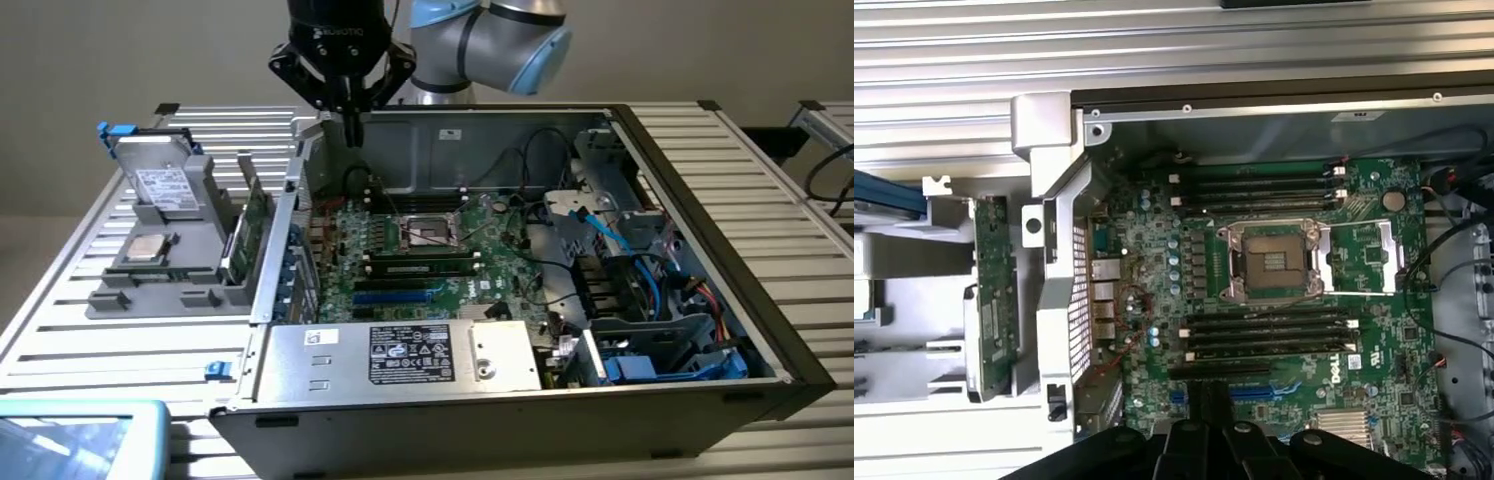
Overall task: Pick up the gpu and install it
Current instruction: 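Reach for the gpu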
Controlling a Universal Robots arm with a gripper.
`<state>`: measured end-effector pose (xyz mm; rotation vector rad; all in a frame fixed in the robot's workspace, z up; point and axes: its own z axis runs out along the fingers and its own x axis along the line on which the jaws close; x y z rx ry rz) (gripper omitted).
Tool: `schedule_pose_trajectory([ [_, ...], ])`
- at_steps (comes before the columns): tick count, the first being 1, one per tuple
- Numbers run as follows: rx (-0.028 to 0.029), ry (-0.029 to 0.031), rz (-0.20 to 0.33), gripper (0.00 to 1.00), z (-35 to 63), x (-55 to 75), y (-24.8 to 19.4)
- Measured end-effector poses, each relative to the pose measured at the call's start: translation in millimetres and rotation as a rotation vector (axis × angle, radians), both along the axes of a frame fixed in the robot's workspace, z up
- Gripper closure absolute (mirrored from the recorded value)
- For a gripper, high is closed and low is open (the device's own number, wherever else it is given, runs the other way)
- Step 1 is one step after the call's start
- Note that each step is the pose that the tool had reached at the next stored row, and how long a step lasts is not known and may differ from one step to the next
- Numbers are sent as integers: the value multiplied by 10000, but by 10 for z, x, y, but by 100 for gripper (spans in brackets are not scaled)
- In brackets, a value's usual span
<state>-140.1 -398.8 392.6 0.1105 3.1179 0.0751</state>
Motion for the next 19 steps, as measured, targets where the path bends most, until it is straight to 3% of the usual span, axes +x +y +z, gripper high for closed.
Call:
schedule_pose_trajectory([
  [19,-1,1,-1,88,-27,-857,1],
])
